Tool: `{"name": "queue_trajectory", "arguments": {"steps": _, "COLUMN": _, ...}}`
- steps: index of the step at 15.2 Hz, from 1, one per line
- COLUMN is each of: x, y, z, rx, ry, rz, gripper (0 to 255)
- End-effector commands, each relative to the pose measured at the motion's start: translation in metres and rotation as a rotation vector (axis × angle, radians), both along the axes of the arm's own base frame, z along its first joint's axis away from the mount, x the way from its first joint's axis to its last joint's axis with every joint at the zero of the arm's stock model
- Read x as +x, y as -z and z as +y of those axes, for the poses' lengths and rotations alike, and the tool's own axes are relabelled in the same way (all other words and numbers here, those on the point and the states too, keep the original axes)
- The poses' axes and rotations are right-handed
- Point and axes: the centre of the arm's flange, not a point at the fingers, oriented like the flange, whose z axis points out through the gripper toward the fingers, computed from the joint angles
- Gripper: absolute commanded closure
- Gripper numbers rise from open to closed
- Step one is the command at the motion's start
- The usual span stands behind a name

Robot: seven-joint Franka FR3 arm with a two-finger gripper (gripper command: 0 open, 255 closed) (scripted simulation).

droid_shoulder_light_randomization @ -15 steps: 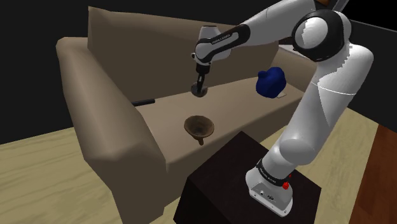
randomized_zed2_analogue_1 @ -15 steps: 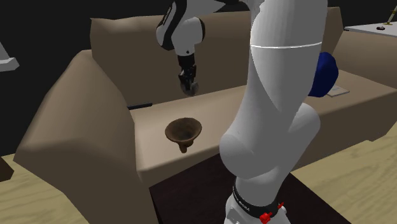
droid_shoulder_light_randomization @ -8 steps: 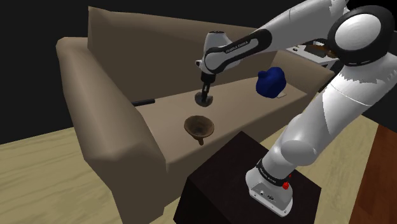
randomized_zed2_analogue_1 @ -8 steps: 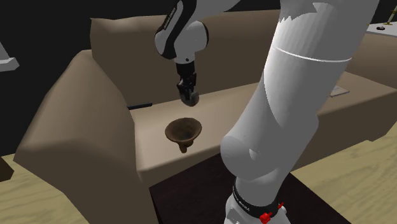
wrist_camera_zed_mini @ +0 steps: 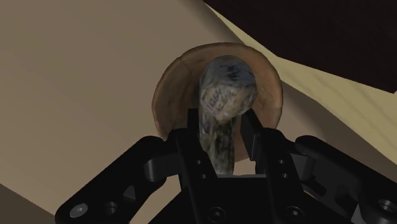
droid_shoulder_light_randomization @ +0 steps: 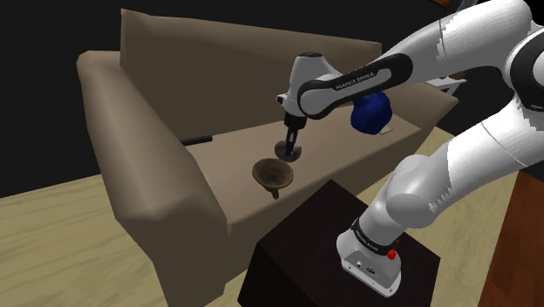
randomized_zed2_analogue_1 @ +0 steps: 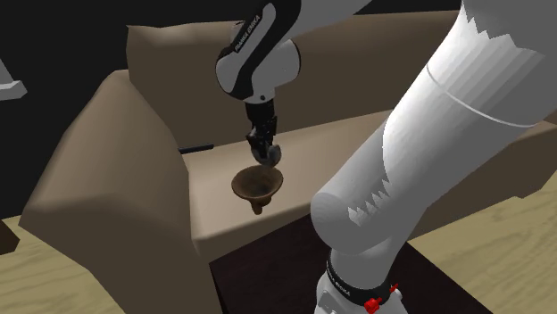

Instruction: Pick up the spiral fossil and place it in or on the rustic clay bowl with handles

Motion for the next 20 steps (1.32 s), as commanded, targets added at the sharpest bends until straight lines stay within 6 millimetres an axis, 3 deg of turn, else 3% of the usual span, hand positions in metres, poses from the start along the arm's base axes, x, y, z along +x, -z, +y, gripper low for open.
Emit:
{"name": "queue_trajectory", "arguments": {"steps": 1, "x": -0.004, "y": 0.008, "z": 0.002, "rx": 0.000, "ry": 0.001, "rz": 0.000, "gripper": 255}}
{"name": "queue_trajectory", "arguments": {"steps": 11, "x": -0.004, "y": 0.065, "z": 0.002, "rx": 0.000, "ry": 0.001, "rz": 0.000, "gripper": 255}}
{"name": "queue_trajectory", "arguments": {"steps": 19, "x": -0.004, "y": 0.065, "z": 0.002, "rx": 0.000, "ry": 0.001, "rz": 0.000, "gripper": 255}}
{"name": "queue_trajectory", "arguments": {"steps": 20, "x": -0.004, "y": 0.065, "z": 0.002, "rx": 0.000, "ry": 0.001, "rz": 0.000, "gripper": 0}}
